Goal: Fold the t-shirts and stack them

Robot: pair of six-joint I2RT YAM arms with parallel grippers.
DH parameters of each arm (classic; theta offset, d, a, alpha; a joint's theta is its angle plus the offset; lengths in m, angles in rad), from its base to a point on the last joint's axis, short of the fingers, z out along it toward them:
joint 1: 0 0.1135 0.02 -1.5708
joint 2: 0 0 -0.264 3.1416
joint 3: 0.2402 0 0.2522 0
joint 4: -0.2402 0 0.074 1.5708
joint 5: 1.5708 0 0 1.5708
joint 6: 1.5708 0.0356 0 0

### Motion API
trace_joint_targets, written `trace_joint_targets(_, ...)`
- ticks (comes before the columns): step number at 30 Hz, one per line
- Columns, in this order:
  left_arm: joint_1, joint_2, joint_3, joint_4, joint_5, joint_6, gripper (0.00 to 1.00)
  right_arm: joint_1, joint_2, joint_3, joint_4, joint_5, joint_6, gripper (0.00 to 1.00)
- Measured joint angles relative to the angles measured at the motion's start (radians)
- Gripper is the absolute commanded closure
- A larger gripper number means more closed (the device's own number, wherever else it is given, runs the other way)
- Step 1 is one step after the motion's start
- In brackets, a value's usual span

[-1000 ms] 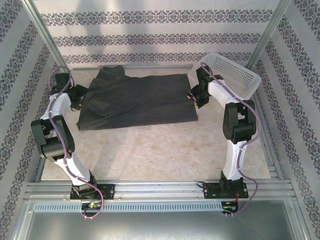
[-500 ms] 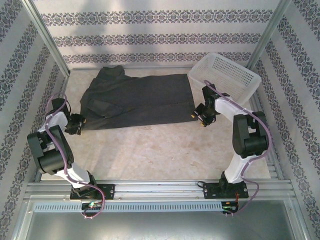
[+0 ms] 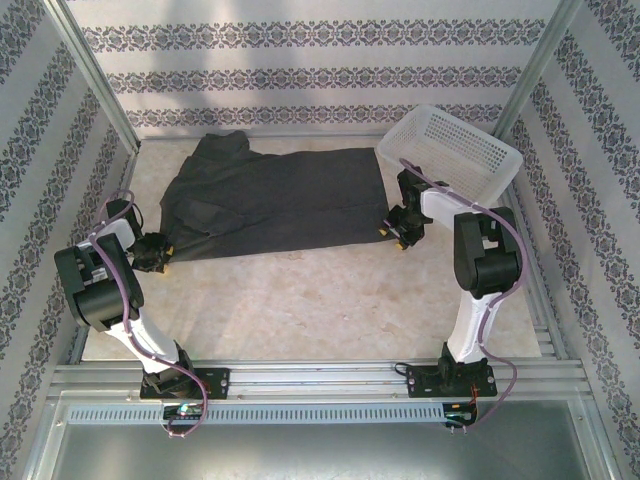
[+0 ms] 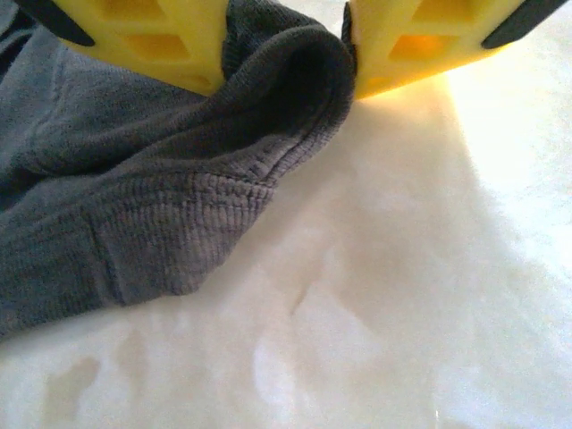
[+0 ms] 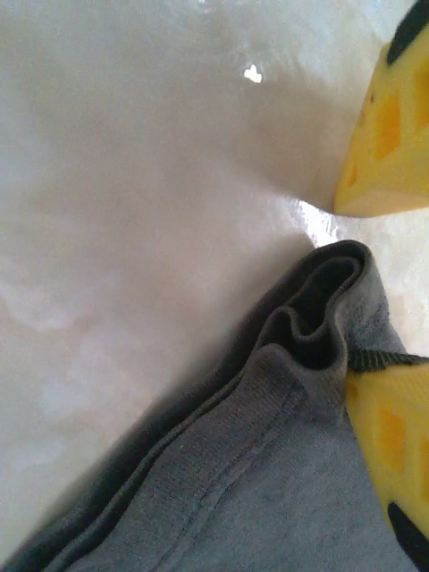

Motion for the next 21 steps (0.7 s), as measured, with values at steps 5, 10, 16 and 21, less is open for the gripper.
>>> trace_joint_targets(5,0.000,0.003,0.005,-0.019,-0.013,0.004,0.90,0.017,0.015,0.024,-0.013,0.026,0.016,1.00)
trace_joint_targets(10,0.000,0.005,0.011,0.009,-0.014,0.007,1.00,0.034,0.011,0.028,-0.013,0.070,0.029,1.00)
trace_joint_targets(16,0.000,-0.032,-0.038,0.047,-0.019,0.000,1.00,0.036,-0.068,-0.072,-0.018,0.086,0.026,1.00)
trace_joint_targets(21,0.000,-0.171,-0.173,0.039,-0.046,-0.034,1.00,0.034,-0.182,-0.203,-0.056,0.087,0.025,1.00)
